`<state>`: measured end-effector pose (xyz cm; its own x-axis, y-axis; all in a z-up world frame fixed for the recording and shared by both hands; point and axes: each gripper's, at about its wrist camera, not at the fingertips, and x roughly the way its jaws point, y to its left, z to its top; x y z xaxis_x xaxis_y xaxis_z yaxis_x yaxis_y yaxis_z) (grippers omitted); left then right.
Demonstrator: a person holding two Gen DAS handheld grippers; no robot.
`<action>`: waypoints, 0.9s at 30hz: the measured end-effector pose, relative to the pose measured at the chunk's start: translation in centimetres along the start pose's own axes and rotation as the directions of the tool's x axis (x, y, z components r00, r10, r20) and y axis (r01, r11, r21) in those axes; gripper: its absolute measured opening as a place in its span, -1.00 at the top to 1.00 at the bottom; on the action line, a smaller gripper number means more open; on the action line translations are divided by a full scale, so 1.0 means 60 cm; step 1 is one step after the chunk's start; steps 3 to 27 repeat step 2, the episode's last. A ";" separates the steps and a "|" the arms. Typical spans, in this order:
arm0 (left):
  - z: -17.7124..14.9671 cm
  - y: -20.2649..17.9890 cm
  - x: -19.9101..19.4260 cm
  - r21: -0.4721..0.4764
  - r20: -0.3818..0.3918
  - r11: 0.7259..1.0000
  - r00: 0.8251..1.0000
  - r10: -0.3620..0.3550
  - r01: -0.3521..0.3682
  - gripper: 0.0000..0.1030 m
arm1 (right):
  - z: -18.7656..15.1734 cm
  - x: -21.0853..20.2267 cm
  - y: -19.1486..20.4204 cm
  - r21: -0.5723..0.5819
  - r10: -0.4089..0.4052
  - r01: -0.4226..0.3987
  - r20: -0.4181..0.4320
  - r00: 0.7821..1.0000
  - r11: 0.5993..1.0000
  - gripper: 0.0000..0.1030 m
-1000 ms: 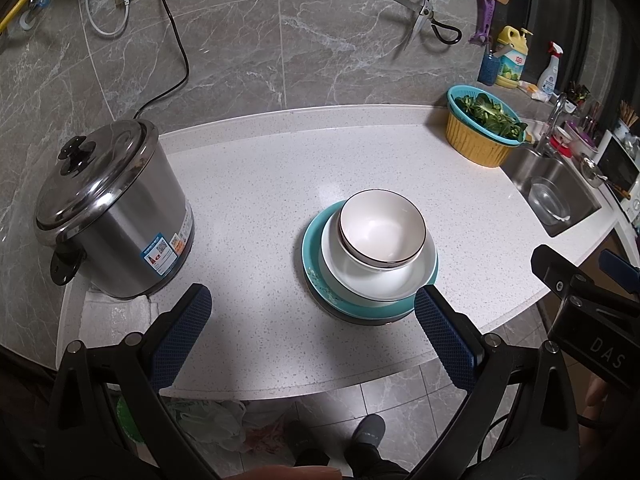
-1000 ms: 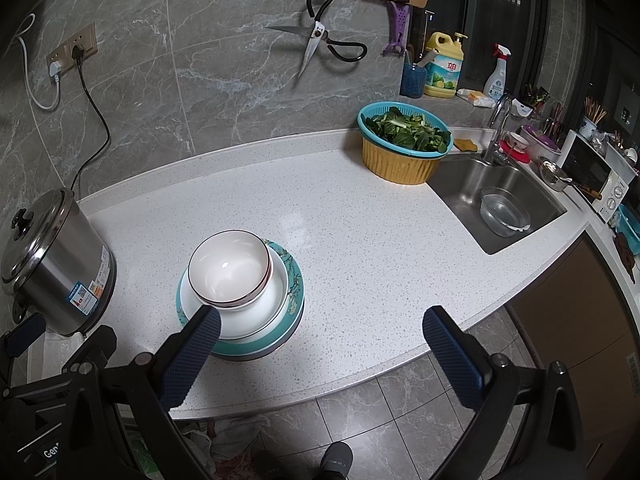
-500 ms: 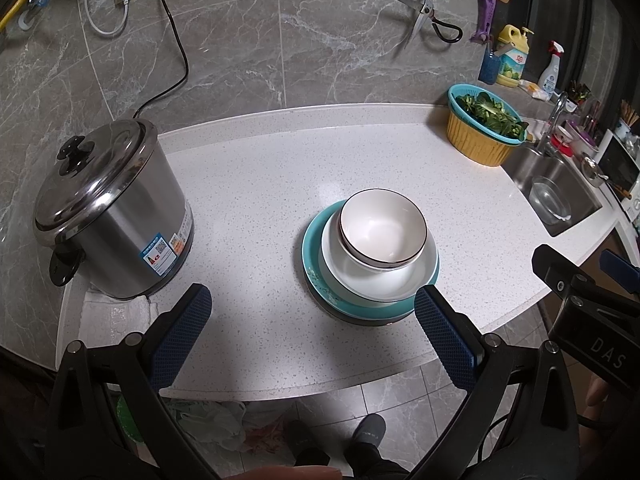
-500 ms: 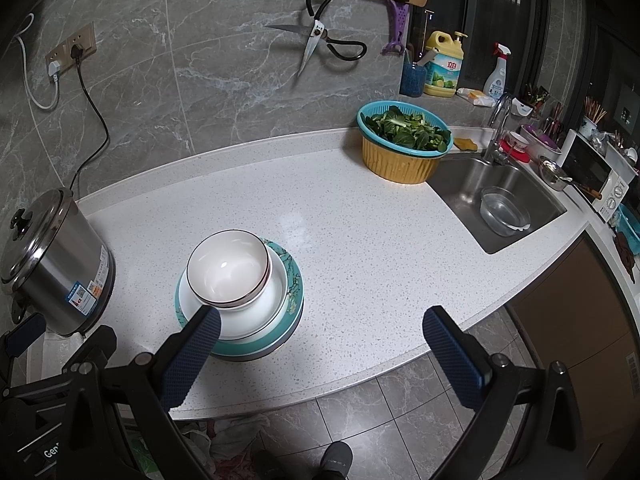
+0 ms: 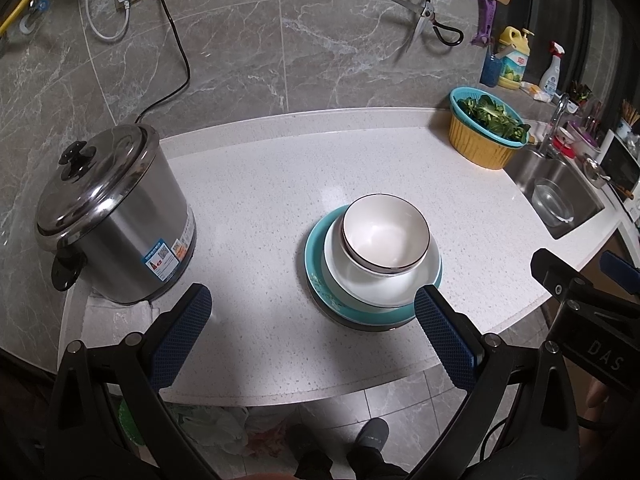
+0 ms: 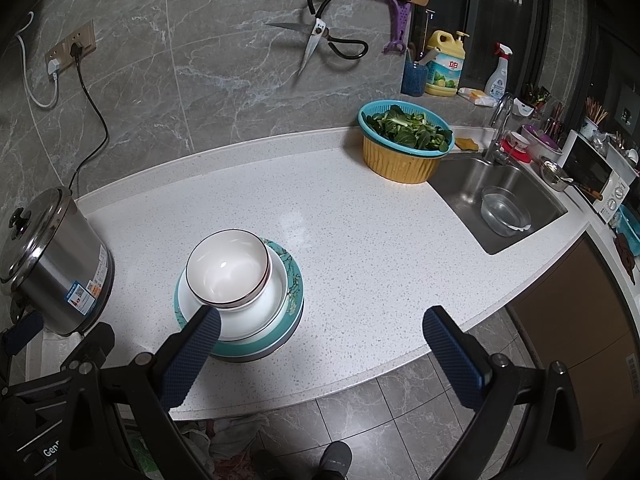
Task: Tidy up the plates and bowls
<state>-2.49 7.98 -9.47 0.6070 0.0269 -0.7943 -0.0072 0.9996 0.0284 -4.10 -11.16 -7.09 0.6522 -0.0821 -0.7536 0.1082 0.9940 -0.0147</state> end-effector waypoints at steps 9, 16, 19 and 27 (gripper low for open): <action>0.000 0.002 0.005 -0.001 -0.004 1.000 1.000 -0.007 0.007 -1.00 | -0.003 0.003 0.001 -0.001 0.000 0.000 -0.001 1.000 1.000 -1.00; 0.000 0.002 0.005 -0.001 -0.004 1.000 1.000 -0.007 0.007 -1.00 | -0.003 0.003 0.001 -0.001 0.000 0.000 -0.001 1.000 1.000 -1.00; 0.000 0.002 0.005 -0.001 -0.004 1.000 1.000 -0.007 0.007 -1.00 | -0.003 0.003 0.001 -0.001 0.000 0.000 -0.001 1.000 1.000 -1.00; 0.000 0.002 0.005 -0.001 -0.004 1.000 1.000 -0.007 0.007 -1.00 | -0.003 0.003 0.001 -0.001 0.000 0.000 -0.001 1.000 1.000 -1.00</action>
